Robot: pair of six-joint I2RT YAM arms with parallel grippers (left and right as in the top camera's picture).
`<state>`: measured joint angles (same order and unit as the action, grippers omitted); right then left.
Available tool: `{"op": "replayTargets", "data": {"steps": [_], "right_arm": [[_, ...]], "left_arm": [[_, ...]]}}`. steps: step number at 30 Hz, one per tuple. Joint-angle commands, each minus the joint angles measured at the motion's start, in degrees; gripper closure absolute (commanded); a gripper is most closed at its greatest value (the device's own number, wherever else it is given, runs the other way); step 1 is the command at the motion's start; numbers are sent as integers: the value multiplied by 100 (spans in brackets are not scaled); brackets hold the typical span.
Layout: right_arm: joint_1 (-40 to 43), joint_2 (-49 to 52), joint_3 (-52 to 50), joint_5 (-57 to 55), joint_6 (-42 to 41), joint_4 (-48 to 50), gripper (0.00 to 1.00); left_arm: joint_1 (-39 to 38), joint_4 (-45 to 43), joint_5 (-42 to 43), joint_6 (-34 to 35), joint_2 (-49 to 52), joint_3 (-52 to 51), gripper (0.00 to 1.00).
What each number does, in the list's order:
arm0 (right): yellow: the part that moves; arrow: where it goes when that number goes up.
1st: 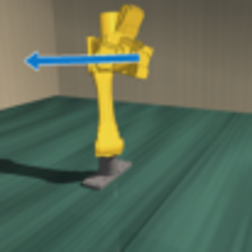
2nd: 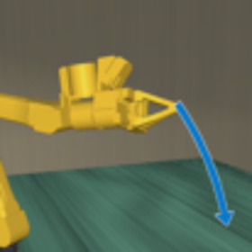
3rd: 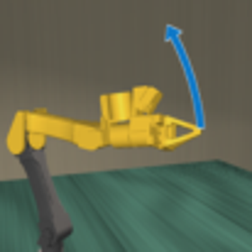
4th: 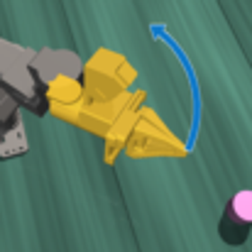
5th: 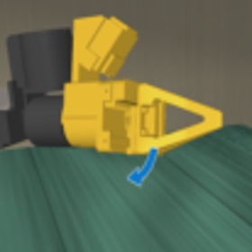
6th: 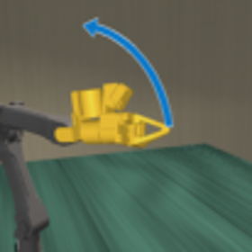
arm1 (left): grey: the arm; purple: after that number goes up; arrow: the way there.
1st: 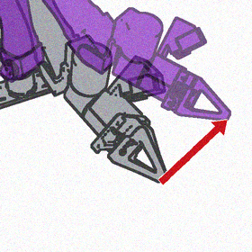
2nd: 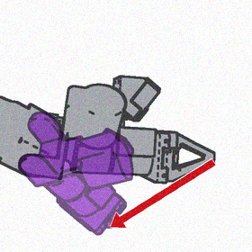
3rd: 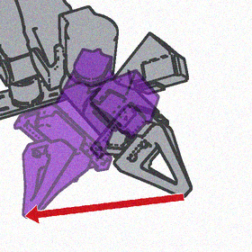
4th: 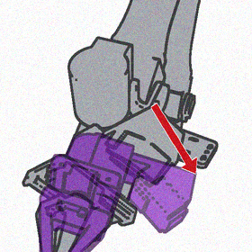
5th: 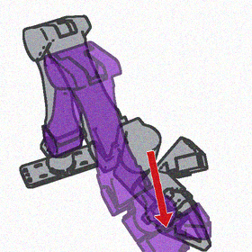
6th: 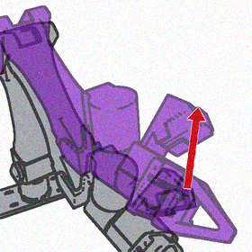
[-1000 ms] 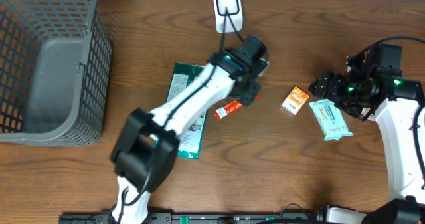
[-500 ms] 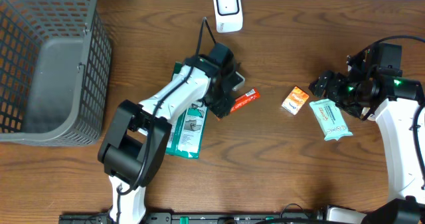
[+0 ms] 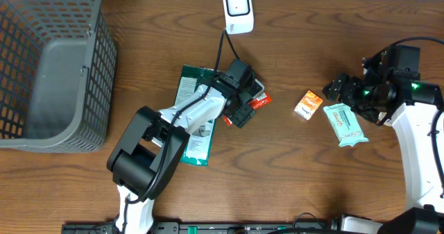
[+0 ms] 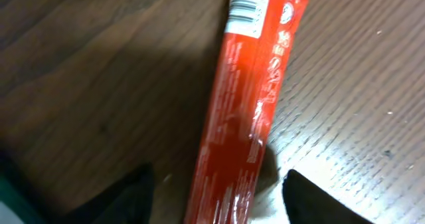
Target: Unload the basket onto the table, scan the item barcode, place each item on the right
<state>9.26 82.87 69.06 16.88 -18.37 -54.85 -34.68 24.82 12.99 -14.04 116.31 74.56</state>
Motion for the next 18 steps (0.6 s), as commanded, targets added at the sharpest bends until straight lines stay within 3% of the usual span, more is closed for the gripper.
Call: {"op": "replayTargets", "data": {"steps": [1, 4, 8, 15, 18], "right_arm": [[-35, -9, 55, -17, 87, 7, 8], [-35, -9, 55, -20, 87, 4, 8], [-35, -9, 55, -20, 87, 4, 7], [-28, -9, 55, -39, 87, 17, 5], [-28, -9, 55, -37, 87, 22, 4]], "left_arm": [[-20, 251, -125, 240, 435, -236, 43], [-50, 271, -127, 238, 479, -251, 56], [-114, 291, -127, 240, 479, -251, 86], [-337, 337, -162, 245, 479, -251, 93], [-463, 337, -837, 763, 452, -243, 93]]}}
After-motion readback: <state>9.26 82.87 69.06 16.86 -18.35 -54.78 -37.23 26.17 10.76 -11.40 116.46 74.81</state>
